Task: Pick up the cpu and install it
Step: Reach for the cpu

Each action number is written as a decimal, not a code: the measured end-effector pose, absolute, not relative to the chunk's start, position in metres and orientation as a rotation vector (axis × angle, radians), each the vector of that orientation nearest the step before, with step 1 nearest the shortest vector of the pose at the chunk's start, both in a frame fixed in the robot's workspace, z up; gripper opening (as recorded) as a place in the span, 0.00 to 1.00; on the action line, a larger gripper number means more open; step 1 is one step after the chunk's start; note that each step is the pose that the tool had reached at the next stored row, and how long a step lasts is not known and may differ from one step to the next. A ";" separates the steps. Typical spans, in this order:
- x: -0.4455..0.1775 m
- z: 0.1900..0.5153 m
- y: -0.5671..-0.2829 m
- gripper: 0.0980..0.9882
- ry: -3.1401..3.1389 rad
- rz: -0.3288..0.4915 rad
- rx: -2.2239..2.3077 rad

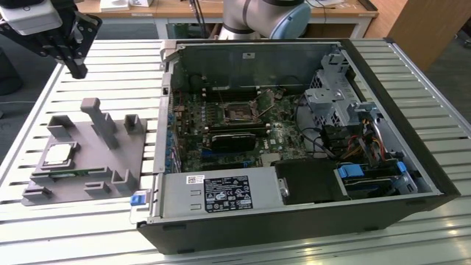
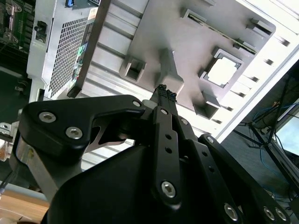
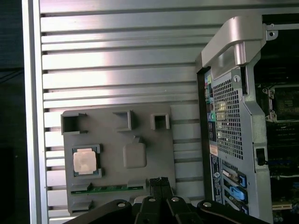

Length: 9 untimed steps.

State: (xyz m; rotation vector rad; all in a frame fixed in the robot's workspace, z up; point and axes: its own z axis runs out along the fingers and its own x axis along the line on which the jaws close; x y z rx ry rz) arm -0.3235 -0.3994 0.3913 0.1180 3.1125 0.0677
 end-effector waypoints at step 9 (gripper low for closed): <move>-0.334 0.391 -0.399 0.01 3.112 0.068 0.118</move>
